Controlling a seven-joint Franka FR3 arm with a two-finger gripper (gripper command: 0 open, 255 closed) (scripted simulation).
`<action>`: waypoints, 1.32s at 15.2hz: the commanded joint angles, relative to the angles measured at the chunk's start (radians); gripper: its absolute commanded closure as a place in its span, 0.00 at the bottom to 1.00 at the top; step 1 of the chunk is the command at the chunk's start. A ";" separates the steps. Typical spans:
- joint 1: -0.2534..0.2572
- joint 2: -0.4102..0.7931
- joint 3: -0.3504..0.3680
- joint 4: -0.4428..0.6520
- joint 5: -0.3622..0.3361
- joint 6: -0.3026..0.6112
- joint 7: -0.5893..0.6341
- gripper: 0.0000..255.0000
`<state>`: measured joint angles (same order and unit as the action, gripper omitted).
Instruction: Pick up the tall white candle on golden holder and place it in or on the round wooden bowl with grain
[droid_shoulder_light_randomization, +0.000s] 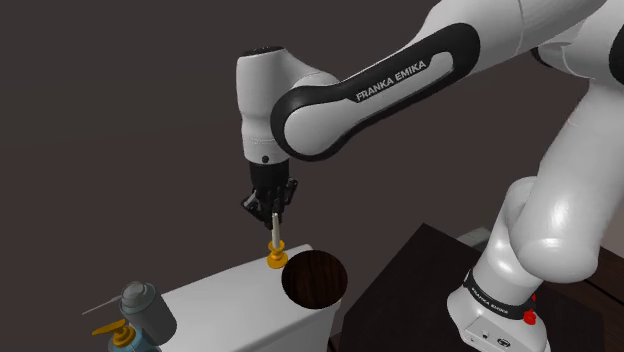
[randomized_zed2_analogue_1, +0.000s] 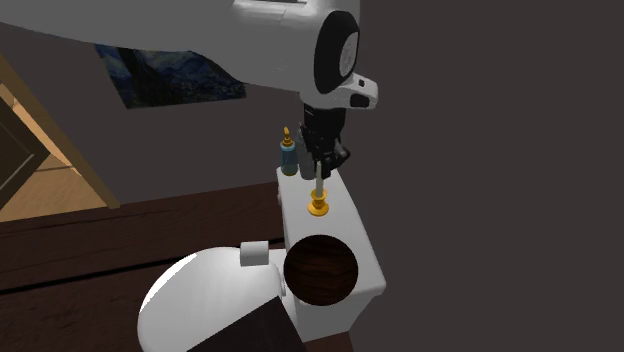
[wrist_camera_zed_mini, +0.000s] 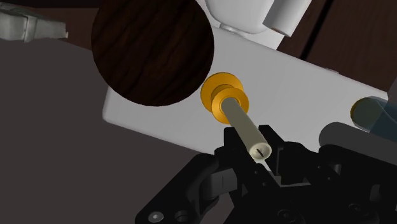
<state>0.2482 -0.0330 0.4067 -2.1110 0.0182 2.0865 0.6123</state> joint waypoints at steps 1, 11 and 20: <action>-0.011 -0.090 -0.016 -0.078 0.040 -0.006 -0.049 1.00; -0.021 -0.288 -0.081 -0.300 0.105 0.022 -0.171 1.00; -0.024 -0.225 -0.066 -0.372 0.096 0.156 -0.162 1.00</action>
<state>0.2245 -0.2688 0.3370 -2.4763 0.1164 2.2240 0.4462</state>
